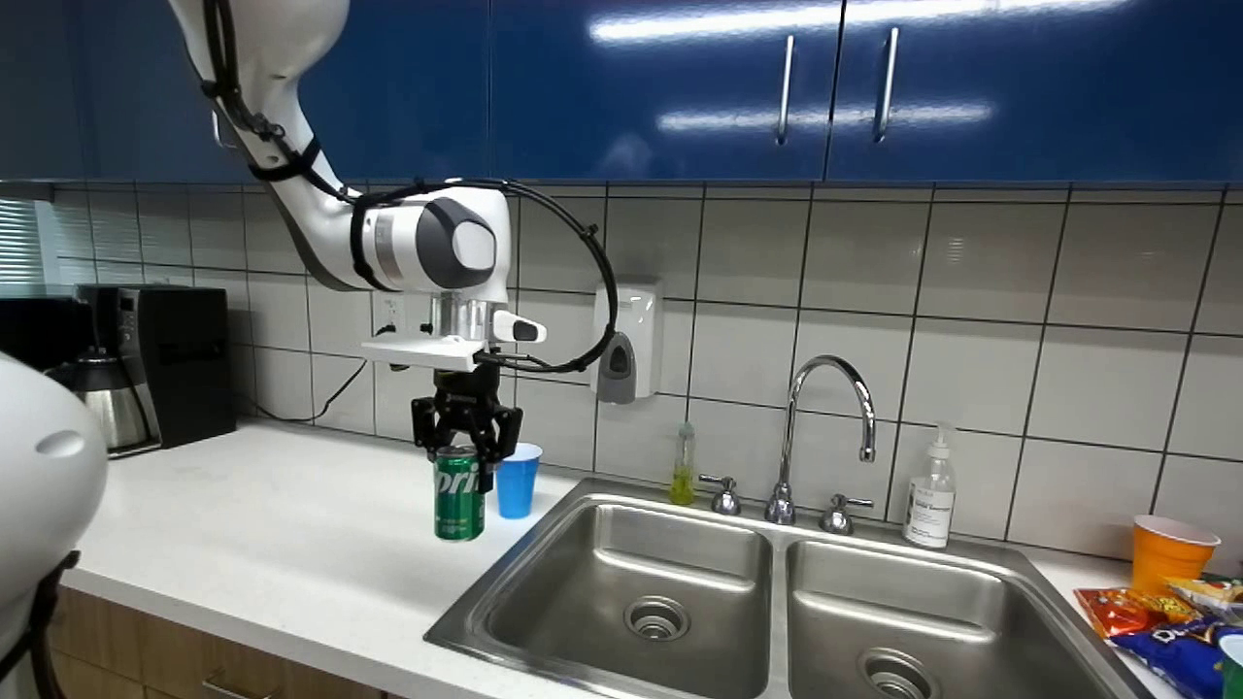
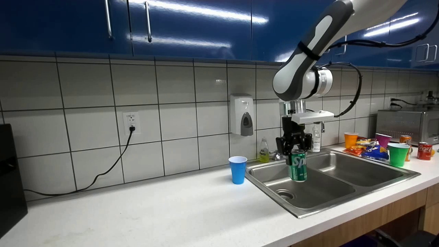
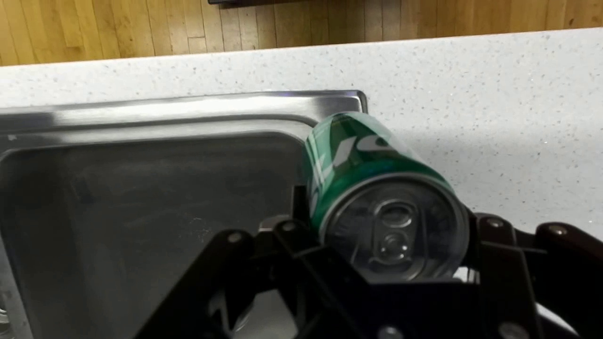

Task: Put the green can in the sink on the left.

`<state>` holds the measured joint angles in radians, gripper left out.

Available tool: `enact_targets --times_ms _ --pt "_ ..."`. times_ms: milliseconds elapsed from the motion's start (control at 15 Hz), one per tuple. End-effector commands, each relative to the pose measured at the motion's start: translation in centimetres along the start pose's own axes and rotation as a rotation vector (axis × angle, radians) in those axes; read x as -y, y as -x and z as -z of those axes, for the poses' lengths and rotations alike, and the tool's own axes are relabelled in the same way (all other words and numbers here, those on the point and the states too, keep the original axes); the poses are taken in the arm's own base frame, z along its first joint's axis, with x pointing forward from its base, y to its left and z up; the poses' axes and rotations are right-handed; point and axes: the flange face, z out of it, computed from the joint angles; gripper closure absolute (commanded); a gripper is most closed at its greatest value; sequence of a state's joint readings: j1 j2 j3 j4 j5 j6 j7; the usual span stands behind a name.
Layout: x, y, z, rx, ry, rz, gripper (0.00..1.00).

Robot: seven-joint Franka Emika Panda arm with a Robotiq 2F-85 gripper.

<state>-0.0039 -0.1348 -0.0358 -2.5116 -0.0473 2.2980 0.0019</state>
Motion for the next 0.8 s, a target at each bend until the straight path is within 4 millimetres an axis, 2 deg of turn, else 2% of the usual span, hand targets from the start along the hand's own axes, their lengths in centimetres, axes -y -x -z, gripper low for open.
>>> enact_targets --times_ms 0,733 --pt "-2.6 0.7 0.3 -0.003 0.029 -0.058 0.61" --pt "-9.1 -0.3 -2.2 -0.005 0.06 -0.186 0.61"
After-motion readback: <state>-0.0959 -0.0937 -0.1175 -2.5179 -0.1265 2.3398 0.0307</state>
